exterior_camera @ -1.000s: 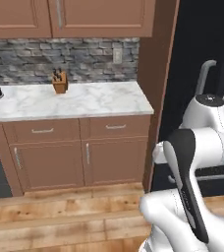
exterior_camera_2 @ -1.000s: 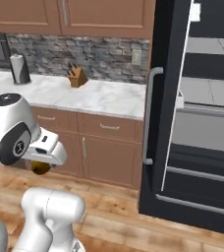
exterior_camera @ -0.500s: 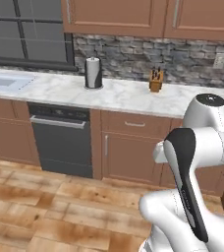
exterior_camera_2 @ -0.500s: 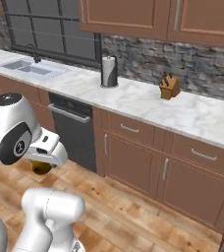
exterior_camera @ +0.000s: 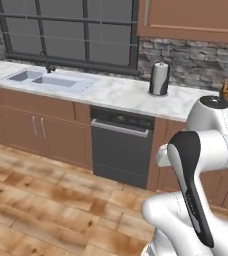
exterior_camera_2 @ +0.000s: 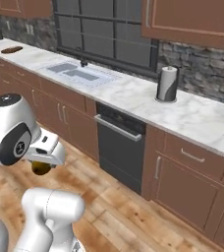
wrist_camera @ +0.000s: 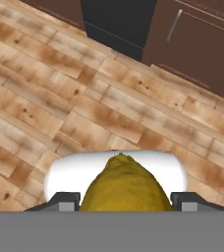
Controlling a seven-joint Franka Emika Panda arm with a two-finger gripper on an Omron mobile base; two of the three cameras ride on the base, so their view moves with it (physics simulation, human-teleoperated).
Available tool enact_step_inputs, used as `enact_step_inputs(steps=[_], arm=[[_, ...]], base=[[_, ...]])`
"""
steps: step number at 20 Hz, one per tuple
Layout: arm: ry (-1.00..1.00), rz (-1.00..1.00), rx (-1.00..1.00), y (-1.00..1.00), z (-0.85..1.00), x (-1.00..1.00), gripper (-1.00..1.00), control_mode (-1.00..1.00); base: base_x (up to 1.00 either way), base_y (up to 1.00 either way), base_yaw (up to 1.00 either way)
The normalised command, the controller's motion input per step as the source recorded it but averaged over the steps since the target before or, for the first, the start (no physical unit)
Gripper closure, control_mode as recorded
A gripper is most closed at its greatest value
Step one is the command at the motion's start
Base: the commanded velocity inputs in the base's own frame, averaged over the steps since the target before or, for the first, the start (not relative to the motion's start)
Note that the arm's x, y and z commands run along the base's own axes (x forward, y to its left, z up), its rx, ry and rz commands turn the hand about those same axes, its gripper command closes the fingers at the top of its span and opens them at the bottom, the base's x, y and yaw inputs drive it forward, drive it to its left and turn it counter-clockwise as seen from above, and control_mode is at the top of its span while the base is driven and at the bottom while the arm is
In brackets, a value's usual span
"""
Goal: Retrieve a lemon from the fridge and place it on the cutting board with the fish.
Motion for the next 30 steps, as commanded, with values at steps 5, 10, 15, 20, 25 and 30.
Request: enact_step_inputs(steps=[5,10,15,20,25,30], arm=[[0.00,0.00,0.00,0.00,0.00,0.00,1.00,1.00],[0.00,0.00,0.00,0.00,0.00,0.00,1.00,1.00],[0.00,0.00,0.00,0.00,0.00,0.00,1.00,1.00],[0.00,0.00,0.00,0.00,0.00,0.00,1.00,1.00],[0.00,0.00,0.00,0.00,0.00,0.00,1.00,1.00],[0.00,0.00,0.00,0.00,0.00,0.00,1.00,1.00]], base=[[0.96,0.89,-0.11],[0.94,1.00,-0.18],[0.94,1.00,-0.20],[0.93,1.00,-0.19],[0.98,1.00,-0.19],[0.99,1.00,-0.22]])
